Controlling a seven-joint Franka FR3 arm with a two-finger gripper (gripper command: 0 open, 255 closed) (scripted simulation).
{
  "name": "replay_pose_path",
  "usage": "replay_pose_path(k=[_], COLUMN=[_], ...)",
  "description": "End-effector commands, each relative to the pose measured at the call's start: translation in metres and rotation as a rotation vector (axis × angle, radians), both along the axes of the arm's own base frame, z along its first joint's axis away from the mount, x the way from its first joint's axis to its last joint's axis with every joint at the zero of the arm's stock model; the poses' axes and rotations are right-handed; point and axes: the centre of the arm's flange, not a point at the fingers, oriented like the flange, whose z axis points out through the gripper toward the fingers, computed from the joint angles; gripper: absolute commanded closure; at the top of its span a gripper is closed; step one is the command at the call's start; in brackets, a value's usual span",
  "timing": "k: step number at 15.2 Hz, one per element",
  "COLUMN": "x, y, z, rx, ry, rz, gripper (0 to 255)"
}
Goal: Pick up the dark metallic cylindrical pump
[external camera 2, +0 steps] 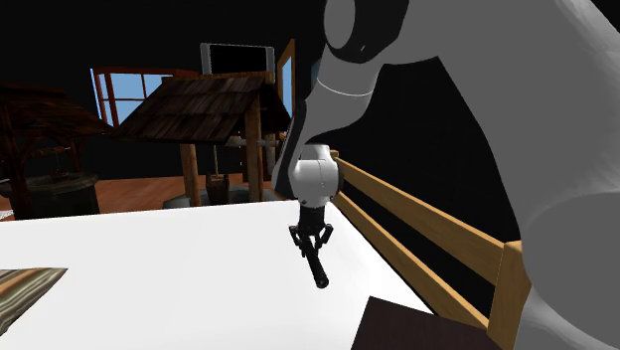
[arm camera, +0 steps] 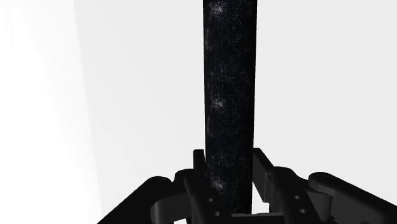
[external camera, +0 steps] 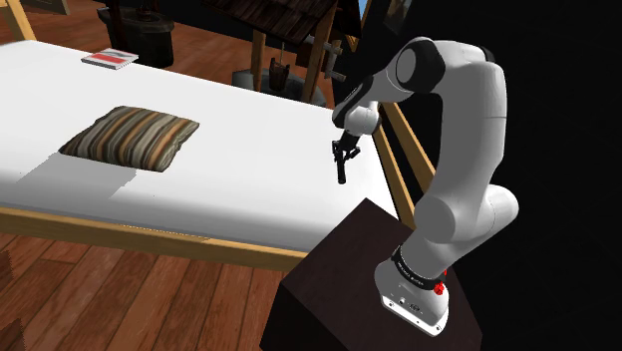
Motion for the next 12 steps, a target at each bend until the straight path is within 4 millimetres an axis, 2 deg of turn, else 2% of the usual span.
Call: replay_pose_path(k=[1, 10, 12], x=[0.000, 0.000, 0.000], y=[0.000, 0.000, 0.000], z=[0.011, 0.059, 0.060], rx=[0.000, 0.000, 0.000], ry=[0.000, 0.000, 0.000], rz=[0.000, 0.000, 0.000], gripper=[255, 255, 255])
